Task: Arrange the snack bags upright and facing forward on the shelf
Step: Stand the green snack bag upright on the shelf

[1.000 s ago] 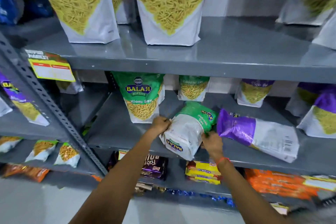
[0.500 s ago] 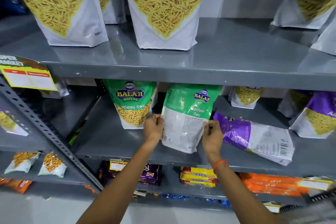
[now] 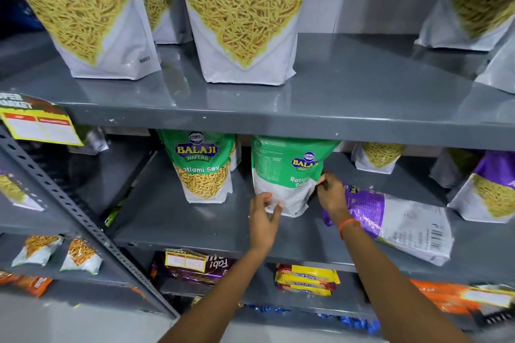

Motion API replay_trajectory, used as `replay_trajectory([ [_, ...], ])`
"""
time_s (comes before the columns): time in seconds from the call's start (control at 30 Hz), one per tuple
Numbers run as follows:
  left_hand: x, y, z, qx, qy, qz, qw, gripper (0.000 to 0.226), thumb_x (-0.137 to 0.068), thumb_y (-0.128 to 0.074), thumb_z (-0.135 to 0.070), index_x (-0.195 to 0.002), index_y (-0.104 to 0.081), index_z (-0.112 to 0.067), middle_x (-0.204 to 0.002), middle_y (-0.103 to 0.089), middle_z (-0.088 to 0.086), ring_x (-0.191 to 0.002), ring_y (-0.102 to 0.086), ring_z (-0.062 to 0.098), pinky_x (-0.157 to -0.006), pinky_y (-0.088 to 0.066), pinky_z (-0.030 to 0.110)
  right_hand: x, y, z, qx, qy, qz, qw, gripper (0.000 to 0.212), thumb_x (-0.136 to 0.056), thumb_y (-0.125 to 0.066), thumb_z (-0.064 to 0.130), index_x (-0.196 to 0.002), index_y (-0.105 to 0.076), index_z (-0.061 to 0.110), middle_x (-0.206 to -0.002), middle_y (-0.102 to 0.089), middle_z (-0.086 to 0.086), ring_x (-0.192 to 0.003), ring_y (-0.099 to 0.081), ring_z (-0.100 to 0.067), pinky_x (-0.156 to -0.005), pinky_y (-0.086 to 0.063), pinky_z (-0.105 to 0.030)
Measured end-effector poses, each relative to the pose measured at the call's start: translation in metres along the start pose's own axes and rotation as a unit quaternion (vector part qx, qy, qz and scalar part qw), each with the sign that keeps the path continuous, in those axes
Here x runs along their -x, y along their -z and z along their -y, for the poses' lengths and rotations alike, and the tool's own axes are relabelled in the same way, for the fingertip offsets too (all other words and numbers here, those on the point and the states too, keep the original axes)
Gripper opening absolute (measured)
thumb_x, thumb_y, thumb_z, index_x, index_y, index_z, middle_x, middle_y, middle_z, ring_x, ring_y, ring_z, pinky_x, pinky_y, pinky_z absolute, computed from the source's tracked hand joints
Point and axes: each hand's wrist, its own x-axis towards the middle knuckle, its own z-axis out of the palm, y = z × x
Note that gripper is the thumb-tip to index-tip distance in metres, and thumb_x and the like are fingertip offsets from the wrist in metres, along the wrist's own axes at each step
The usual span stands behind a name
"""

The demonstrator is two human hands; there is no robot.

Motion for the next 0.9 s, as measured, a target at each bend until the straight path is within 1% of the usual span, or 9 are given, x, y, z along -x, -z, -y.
replay_trajectory([
  [0.13, 0.002, -0.007, 0.001, 0.024, 0.03, 0.05, 0.998, 0.07, -0.069, -0.075, -0.036, -0.125, -0.042, -0.01, -0.121, -0.045, 0.001, -0.114, -0.048, 0.016, -0.1, -0.042, 0.031, 0.007, 0.006, -0.003, -0.033, 0.001, 0.061, 0.998, 0.048, -0.073, -0.031, -0.027, -0.056, -0.043, 0.016, -0.061, -0.052, -0.004, -0.055, -0.052, 0.009, -0.065, -0.041, -0.02],
  [0.2, -0.001, -0.006, -0.001, 0.056, 0.044, 0.08, 0.994, 0.091, -0.057, -0.079, -0.045, -0.129, -0.034, -0.012, -0.129, -0.046, 0.001, -0.119, -0.047, 0.015, -0.104, -0.04, 0.031, 0.016, 0.007, -0.005, -0.05, 0.001, 0.071, 0.996, 0.048, -0.073, -0.027, -0.029, -0.057, -0.04, 0.015, -0.063, -0.055, 0.001, -0.056, -0.057, 0.015, -0.065, -0.046, -0.01],
  [0.33, -0.014, -0.007, -0.002, 0.051, 0.059, 0.109, 0.991, 0.106, -0.042, -0.082, -0.048, -0.128, -0.029, -0.016, -0.129, -0.05, 0.005, -0.117, -0.052, 0.017, -0.101, -0.046, 0.037, 0.03, 0.005, -0.012, -0.031, 0.024, 0.11, 0.993, 0.046, -0.072, -0.027, -0.026, -0.06, -0.041, 0.017, -0.085, -0.07, -0.009, -0.081, -0.069, -0.002, -0.08, -0.051, -0.014],
  [0.4, -0.023, -0.009, -0.001, 0.009, 0.06, 0.089, 0.994, 0.103, -0.042, -0.086, -0.042, -0.126, -0.033, -0.015, -0.127, -0.046, 0.009, -0.117, -0.049, 0.02, -0.101, -0.045, 0.041, 0.03, 0.008, -0.012, 0.002, 0.043, 0.12, 0.992, 0.047, -0.073, -0.031, -0.024, -0.06, -0.043, 0.02, -0.09, -0.072, -0.011, -0.087, -0.069, -0.01, -0.083, -0.049, -0.017],
  [0.53, -0.033, -0.006, -0.002, -0.034, 0.044, 0.056, 0.997, 0.079, -0.054, -0.085, -0.023, -0.12, -0.044, -0.009, -0.117, -0.041, 0.009, -0.103, -0.047, 0.018, -0.091, -0.042, 0.029, 0.016, 0.014, -0.003, 0.012, 0.029, 0.083, 0.996, 0.043, -0.073, -0.033, -0.026, -0.069, -0.057, 0.009, -0.091, -0.07, -0.016, -0.072, -0.064, 0.009, -0.07, -0.048, -0.01],
  [0.63, -0.046, 0.007, 0.01, 0.041, 0.06, 0.106, 0.992, 0.065, -0.056, -0.083, -0.015, -0.11, -0.047, -0.01, -0.115, -0.057, 0.015, -0.104, -0.06, 0.028, -0.085, -0.05, 0.028, -0.008, 0.012, 0.002, 0.053, 0.014, 0.08, 0.995, 0.047, -0.071, -0.041, -0.025, -0.113, -0.054, -0.007, -0.117, -0.062, -0.02, -0.102, -0.06, -0.017, -0.079, -0.046, -0.007],
  [0.7, -0.055, 0.02, 0.015, 0.106, 0.087, 0.153, 0.979, 0.052, -0.065, -0.078, -0.002, -0.108, -0.048, -0.004, -0.117, -0.062, 0.02, -0.109, -0.061, 0.033, -0.087, -0.052, 0.028, -0.016, 0.011, 0.008, 0.06, -0.006, 0.159, 0.985, 0.071, -0.069, -0.05, -0.023, -0.134, -0.031, -0.001, -0.135, -0.047, -0.017, -0.122, -0.047, -0.027, -0.101, -0.042, -0.026],
  [0.8, -0.064, 0.033, 0.014, 0.134, 0.102, 0.197, 0.966, 0.036, -0.075, -0.07, -0.004, -0.108, -0.055, -0.008, -0.111, -0.066, 0.01, -0.098, -0.064, 0.018, -0.078, -0.053, 0.019, -0.015, 0.005, 0.014, 0.044, -0.045, 0.224, 0.973, 0.079, -0.068, -0.056, -0.022, -0.135, -0.024, 0.004, -0.123, -0.049, -0.012, -0.117, -0.048, -0.027, -0.1, -0.043, -0.042],
  [0.9, -0.068, 0.034, 0.01, 0.124, 0.1, 0.186, 0.97, 0.027, -0.084, -0.061, -0.007, -0.108, -0.056, -0.016, -0.103, -0.062, 0.002, -0.09, -0.058, 0.011, -0.075, -0.047, 0.02, -0.008, -0.006, 0.004, 0.032, -0.053, 0.157, 0.986, 0.072, -0.06, -0.067, -0.01, -0.122, -0.037, 0.009, -0.117, -0.053, -0.013, -0.108, -0.054, -0.029, -0.094, -0.048, -0.042],
])
